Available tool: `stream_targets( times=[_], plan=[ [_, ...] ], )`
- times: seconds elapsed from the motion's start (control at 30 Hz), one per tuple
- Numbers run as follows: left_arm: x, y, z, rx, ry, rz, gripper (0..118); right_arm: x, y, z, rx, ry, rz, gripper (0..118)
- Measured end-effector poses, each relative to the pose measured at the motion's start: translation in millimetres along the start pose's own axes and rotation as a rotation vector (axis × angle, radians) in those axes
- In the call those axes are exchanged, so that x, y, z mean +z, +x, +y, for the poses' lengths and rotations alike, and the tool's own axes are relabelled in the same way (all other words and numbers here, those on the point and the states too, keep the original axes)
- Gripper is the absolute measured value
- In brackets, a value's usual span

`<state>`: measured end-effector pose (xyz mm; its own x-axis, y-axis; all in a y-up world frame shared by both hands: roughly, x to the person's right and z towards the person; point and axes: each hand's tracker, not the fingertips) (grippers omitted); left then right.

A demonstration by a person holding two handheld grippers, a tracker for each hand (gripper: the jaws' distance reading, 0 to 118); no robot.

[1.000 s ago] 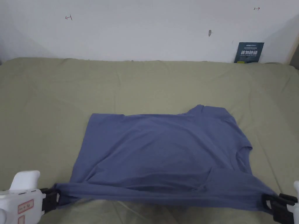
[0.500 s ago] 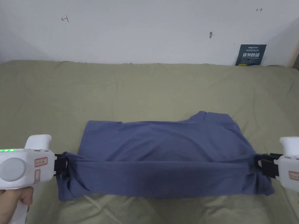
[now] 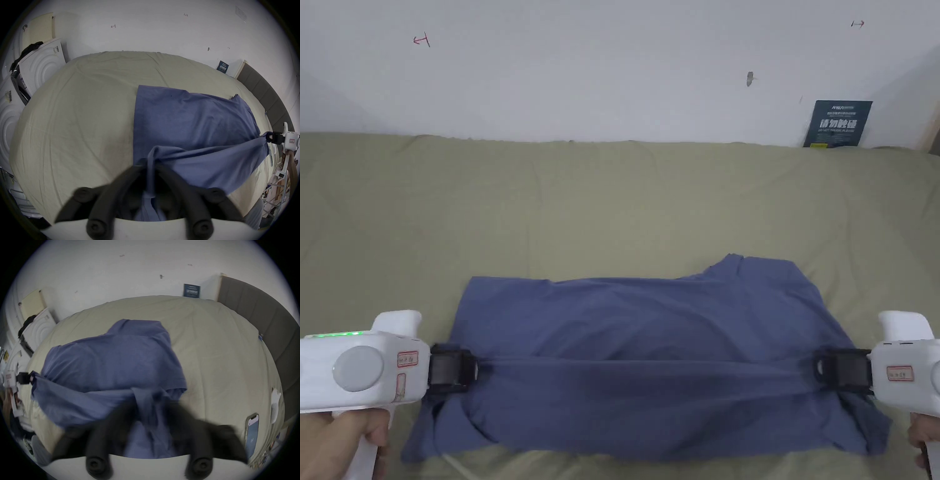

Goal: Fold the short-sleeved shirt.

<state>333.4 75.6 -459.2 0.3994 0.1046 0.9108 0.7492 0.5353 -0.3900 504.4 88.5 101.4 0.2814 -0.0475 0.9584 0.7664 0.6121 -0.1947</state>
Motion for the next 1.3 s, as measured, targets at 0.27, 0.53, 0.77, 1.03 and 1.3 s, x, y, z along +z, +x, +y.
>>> stream_targets(
  times=[0.27,0.53,0.77,1.03,1.3],
  plan=[
    [48.5,-27.5,-47.4,0.022,0.019,-0.007,99,25.8,20.8,-51.5,0.011,0.0,0.047,117],
    [75.5,-36.1,-109.9,0.065,0.049,-0.074,0,85.7,-7.6,-121.6,0.011,0.055,0.092,0],
    [61.1,-23.7,-97.3,0.07,0.028,-0.107,12,93.5,-16.5,-123.7,-0.021,0.019,0.118,0],
    [20.5,-1.4,-74.4,0.024,-0.031,-0.089,110,75.8,-6.8,-114.7,-0.013,0.008,0.126,0],
    [17.7,-10.0,-63.3,-0.009,-0.023,-0.083,7,55.3,5.0,-110.7,0.01,-0.013,0.119,0]
  ],
)
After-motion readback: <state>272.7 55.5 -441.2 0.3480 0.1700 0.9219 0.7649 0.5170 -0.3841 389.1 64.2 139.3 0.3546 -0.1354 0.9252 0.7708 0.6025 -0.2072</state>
